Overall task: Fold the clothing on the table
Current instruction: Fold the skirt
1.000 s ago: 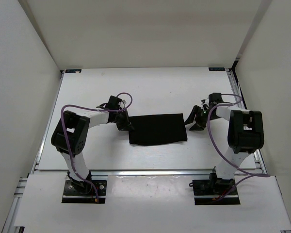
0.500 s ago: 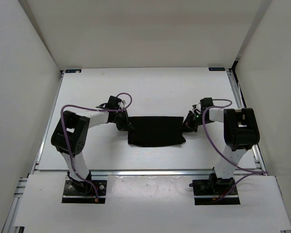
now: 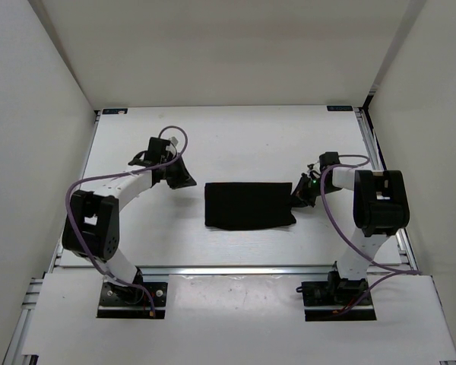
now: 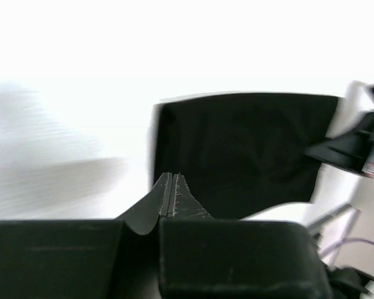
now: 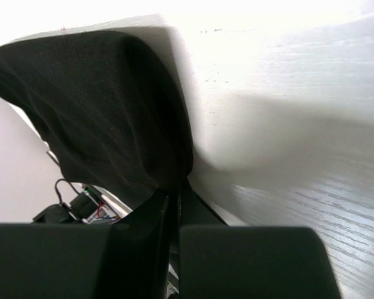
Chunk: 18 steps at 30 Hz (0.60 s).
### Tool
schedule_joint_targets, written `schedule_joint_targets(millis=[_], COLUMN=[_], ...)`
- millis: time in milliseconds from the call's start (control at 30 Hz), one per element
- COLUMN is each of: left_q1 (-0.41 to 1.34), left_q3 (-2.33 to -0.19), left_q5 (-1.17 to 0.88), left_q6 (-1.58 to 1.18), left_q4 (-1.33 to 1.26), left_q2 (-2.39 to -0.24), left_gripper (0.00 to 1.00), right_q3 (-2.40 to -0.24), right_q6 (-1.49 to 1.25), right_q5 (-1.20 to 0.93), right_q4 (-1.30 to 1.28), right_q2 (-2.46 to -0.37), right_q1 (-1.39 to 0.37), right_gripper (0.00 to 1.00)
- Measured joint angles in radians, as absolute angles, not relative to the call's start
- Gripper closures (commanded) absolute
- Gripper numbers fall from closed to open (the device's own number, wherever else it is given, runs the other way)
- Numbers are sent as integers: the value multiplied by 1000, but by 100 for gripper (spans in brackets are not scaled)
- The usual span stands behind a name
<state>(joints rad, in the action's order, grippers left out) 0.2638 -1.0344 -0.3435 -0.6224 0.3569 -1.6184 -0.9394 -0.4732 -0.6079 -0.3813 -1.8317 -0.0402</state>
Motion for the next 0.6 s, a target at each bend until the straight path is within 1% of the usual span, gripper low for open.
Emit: schedule_joint_targets(millis=[100, 267, 433, 600], left_q1=[276, 365, 453, 499], left_q3=[-977, -913, -916, -929], left_q5=[-301, -226, -177, -172], left_q6=[-617, -618, -624, -635], left_q4=[357, 358, 333, 303], left_q2=[-1627, -1681, -1702, -1720], left_gripper=[100, 100, 100, 100], right_q3=[-945, -947, -978, -1053], right_q6=[-463, -458, -448, -440], right_q5=[-599, -567, -508, -391], right_q4=[-394, -418, -459, -535], right_q2=[-1831, -1813, -1798, -1756], right_q1=[-45, -60, -98, -159], right_gripper=[100, 100, 100, 100])
